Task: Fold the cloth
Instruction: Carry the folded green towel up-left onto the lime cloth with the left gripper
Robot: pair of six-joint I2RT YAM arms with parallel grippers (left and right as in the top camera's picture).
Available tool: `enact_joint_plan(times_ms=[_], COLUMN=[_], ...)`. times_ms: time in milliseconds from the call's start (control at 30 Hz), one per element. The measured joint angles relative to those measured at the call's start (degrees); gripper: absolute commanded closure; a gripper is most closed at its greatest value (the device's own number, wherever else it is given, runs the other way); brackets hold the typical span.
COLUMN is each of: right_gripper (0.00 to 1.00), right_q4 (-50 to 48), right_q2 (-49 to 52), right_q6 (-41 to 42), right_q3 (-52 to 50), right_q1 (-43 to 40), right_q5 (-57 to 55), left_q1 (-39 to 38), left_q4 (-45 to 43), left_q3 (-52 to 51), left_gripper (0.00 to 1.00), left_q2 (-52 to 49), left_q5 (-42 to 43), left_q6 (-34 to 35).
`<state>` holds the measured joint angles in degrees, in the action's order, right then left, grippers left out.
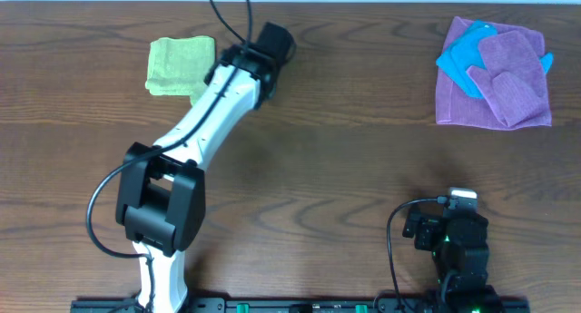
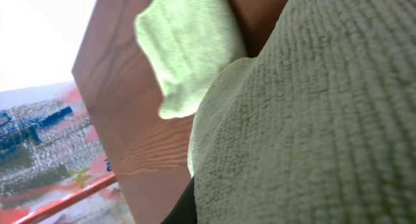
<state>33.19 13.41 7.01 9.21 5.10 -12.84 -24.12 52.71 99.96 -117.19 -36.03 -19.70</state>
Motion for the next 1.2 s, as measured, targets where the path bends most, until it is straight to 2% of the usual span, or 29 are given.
enact_joint_plan(times_ms=[367,633,867,1000,1200], right_gripper=[0.01,0.01,0.01,0.01,0.01], right_q4=[0.0,0.0,0.0,0.0,0.0], right_q2=[0.0,0.0,0.0,0.0,0.0], right_q6=[0.0,0.0,0.0,0.0,0.0], right_q3=[0.0,0.0,0.0,0.0,0.0], right_q1=[0.0,0.0,0.0,0.0,0.0], right_q5=[0.0,0.0,0.0,0.0,0.0], left_q1=[3.2,9.6,16.1,17.5,17.7], left_q4=[-5.9,-9.2,-24.1,-29.2,-36.5], left_q3=[9.3,10.1,10.1,10.2,10.4], left_gripper=[0.94,0.94,0.94,0.94,0.94], left_q2=[0.1,0.5,0.5,0.1,-4.3], left_q5=[-0.6,-1.9,-1.8,-0.1,2.5], left_q6=[-12.2,-19.5,-30.2,-37.8,-44.4])
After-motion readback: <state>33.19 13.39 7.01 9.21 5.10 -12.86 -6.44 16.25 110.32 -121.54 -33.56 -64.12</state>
